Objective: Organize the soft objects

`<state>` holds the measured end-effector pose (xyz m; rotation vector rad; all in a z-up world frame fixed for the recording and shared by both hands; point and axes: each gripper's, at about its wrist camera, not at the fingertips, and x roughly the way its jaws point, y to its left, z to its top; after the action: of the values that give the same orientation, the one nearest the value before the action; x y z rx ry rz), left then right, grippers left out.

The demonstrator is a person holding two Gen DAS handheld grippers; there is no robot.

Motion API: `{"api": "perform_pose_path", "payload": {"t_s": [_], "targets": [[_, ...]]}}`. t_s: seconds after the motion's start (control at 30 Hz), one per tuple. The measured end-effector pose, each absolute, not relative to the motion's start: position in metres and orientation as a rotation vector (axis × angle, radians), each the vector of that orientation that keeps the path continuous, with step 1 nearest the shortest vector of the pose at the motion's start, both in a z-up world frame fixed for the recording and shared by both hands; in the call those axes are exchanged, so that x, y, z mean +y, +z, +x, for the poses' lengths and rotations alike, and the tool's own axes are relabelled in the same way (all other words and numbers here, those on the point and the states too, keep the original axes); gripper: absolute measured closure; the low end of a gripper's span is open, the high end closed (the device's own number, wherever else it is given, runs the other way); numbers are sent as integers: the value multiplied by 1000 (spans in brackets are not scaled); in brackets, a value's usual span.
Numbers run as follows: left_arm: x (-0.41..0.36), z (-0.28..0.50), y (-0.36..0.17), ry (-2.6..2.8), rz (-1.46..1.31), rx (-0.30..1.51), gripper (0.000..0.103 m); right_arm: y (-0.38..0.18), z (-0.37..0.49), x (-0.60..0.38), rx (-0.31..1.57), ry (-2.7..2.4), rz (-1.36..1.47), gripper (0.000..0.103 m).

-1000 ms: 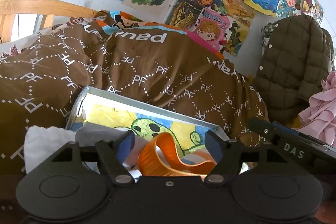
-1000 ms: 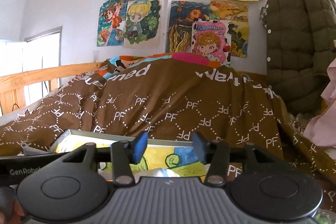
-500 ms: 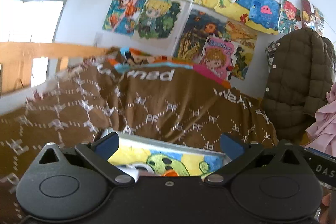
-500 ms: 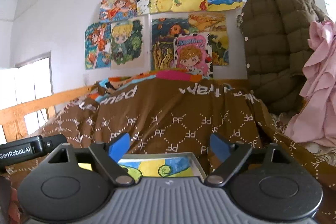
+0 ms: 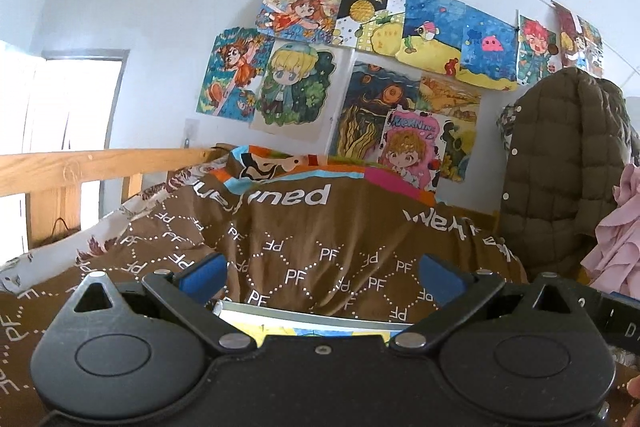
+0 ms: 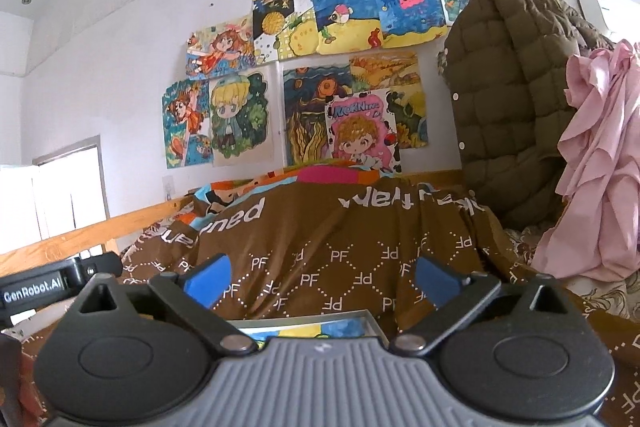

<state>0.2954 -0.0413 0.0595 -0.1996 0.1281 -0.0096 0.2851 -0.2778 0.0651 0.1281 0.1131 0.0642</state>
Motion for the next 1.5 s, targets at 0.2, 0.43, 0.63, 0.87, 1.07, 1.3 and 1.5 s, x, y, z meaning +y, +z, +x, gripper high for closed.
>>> {"api": "perform_pose_path", "payload": {"t_s": [0.2,0.43,0.63,0.87,1.07,1.3,1.5], "targets": [[-46,286,60,-1,-163,129,1,66,276,-280,107,57,134,1],[-48,277,59,8,-140,138,1,64,269,-283,117,50,150,0],[-47,269,55,20,-114,160,1,62,259,-282,127,46,157,0],[-41,250,55,22,-113,194,1,59,238,-284,139,50,177,0],[-41,229,55,26,-104,199,1,58,221,-283,146,57,177,0],[-45,203,54,41,-92,168,1,56,204,-278,149,65,158,0],[-43,192,51,53,-97,178,1,53,193,-276,171,70,169,0]]}}
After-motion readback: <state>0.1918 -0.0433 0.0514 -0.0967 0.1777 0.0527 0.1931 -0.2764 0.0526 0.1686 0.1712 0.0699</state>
